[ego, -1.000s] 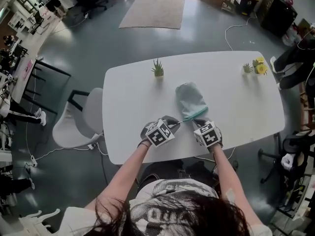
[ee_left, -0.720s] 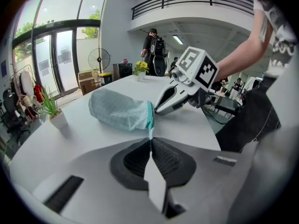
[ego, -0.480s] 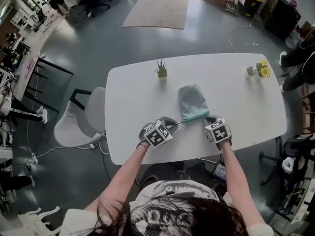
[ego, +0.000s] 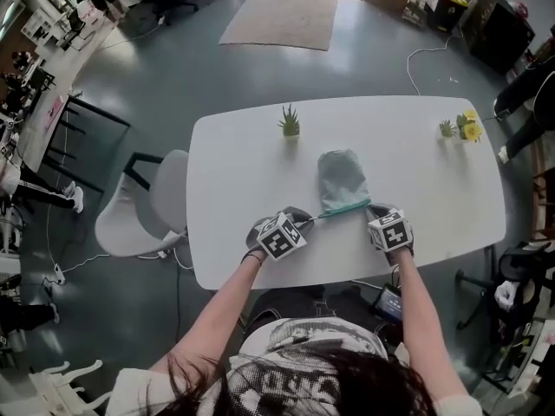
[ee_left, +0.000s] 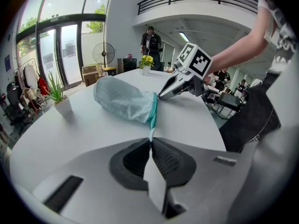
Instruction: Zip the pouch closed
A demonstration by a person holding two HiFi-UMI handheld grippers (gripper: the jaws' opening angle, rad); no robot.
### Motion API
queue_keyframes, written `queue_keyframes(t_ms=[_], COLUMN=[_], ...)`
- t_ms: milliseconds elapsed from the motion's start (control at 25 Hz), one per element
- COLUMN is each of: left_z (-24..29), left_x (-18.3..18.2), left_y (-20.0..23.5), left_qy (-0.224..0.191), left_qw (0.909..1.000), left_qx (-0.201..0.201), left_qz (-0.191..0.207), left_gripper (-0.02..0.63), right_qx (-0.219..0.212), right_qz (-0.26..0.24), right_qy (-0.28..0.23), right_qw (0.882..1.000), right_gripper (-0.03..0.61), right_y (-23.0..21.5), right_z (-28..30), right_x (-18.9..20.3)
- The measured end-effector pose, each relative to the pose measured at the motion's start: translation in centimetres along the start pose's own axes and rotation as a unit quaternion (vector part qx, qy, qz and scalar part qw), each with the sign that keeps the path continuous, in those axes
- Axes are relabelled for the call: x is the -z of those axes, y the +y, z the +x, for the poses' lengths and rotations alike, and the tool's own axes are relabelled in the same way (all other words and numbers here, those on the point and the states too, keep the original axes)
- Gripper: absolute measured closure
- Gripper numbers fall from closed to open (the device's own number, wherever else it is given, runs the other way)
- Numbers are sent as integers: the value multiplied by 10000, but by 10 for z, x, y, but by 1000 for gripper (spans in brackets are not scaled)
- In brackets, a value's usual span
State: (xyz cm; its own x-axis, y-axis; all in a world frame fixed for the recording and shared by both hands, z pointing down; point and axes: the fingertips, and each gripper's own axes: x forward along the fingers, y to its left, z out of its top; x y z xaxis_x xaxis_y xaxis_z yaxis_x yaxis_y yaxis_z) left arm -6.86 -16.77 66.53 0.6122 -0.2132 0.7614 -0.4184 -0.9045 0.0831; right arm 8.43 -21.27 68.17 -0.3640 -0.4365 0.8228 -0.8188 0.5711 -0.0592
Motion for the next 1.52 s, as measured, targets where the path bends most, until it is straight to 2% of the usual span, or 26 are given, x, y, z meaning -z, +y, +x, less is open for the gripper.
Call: queue_keyframes(t_ms=[160,240,280,520,760,880,1120,1360,1520], left_z=[3,1,-1,-23,-40,-43,-53,-62,-66], left_x=[-1,-3,-4,-26,-55,-66,-72,-76,-82], left_y=[-1,-1,0,3,-8,-21,-44,-74,-96], left_qy=[-4,-77,-124,-613,-1274,-1479,-1603,-1588,-1668], left_qw=[10000,9999,9997,9970,9867,9826,9809,9823,9805], left_qx=[5,14,2,-170,-291,-253,-245,-291,-287], left_qz=[-2,-134,-194,-438,-964,-1096,-1075,-944,-998], left_gripper=[587,533,503,500,516,535,540,545,545], right_qx=[134,98,89,140,206,223,126,156,165], right_qz=[81,127,145,554,923,1009,939,822,855], right_qy=[-79,-135,-199,-858,-1385,-1584,-1836,-1922,-2003], right_qw=[9998,9998,9997,9947,9858,9820,9784,9778,9759], right_gripper=[526,468,465,474,489,502,502,502,502], right_y=[-5,-2,-1,15,31,35,52,63,68], right_z=[-1,-5,-8,-44,-82,-99,-122,-146,-163], right_x=[1,0,-2,-16,-21,-21,-26,-13,0])
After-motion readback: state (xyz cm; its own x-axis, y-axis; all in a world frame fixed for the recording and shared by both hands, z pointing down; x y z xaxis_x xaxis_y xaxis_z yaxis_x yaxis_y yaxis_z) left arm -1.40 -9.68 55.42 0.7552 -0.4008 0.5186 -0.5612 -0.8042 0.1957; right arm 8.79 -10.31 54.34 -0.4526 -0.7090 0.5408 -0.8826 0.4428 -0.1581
